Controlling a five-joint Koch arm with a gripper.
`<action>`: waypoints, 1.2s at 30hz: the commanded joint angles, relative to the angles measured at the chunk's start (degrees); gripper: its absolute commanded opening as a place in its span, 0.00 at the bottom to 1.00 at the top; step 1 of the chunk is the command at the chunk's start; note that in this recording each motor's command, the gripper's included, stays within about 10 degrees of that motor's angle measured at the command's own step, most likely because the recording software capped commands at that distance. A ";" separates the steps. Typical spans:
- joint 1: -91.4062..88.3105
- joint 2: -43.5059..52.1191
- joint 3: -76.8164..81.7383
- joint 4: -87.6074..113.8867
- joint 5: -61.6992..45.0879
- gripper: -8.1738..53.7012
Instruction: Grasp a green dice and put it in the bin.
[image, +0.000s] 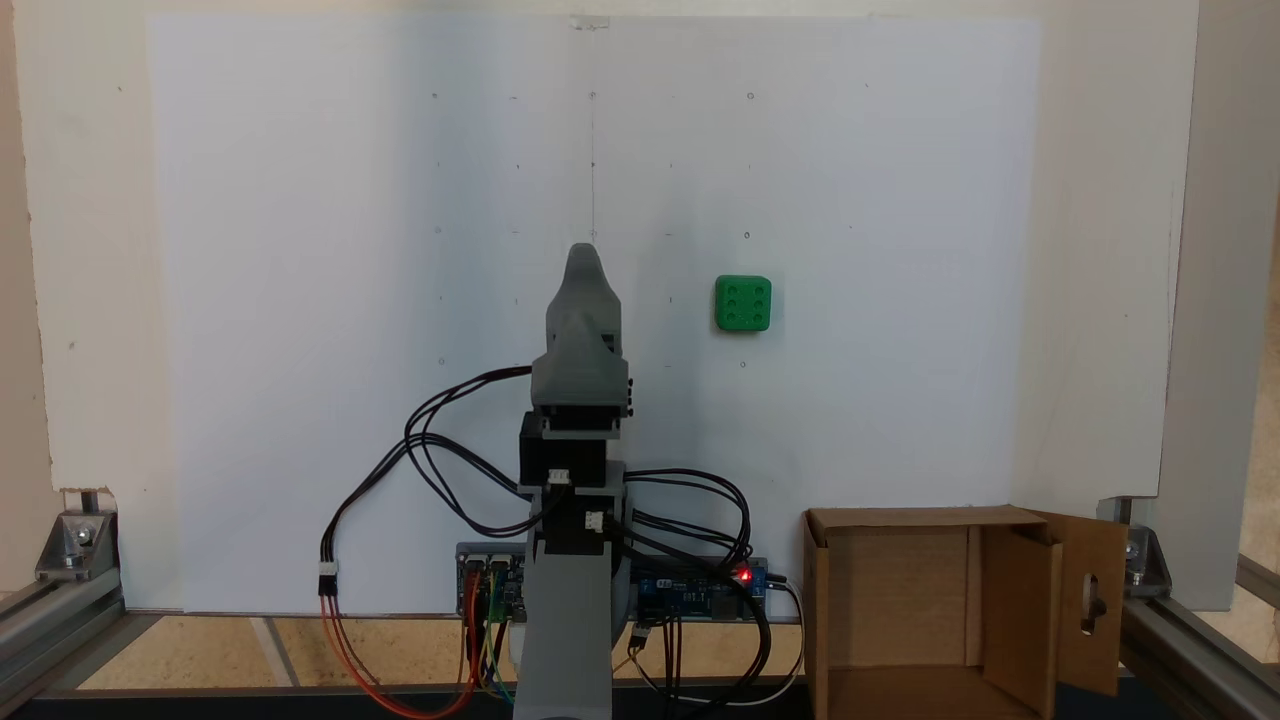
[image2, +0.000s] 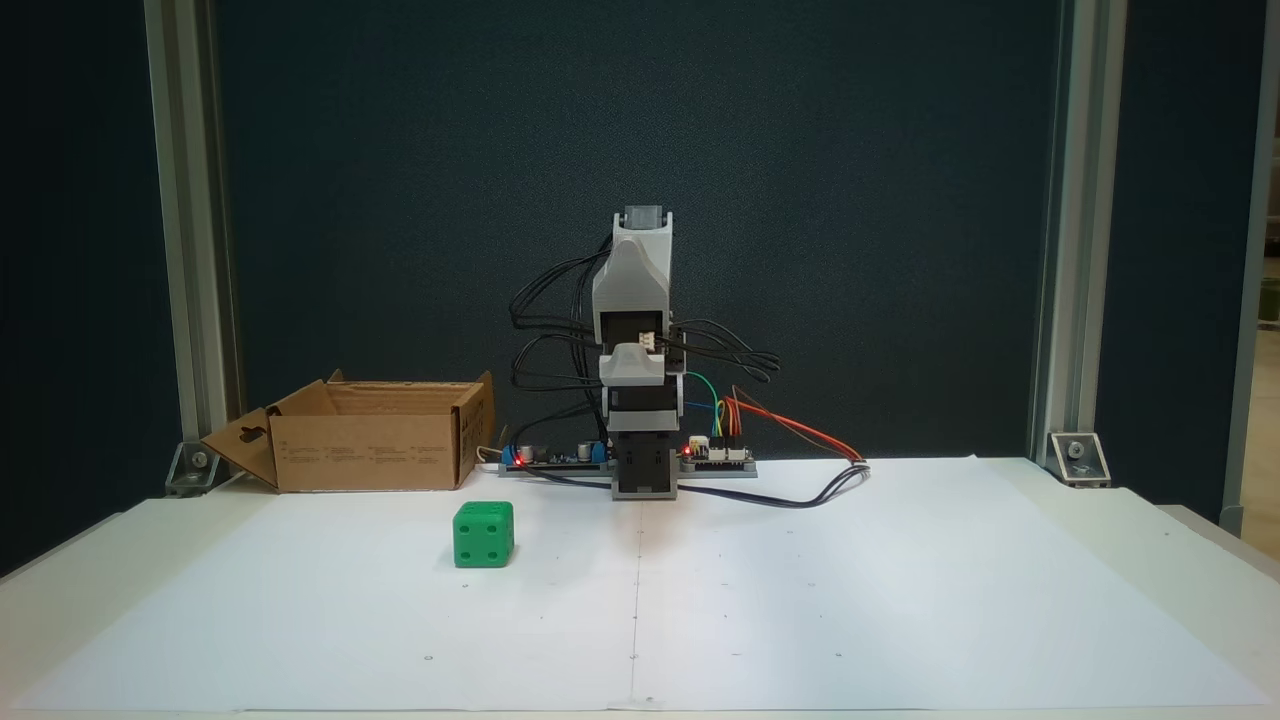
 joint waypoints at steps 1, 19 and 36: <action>0.18 6.24 2.72 -0.18 -2.37 0.86; 0.18 6.24 2.72 -0.09 -2.37 0.86; -0.09 6.24 2.64 -0.35 -2.72 0.85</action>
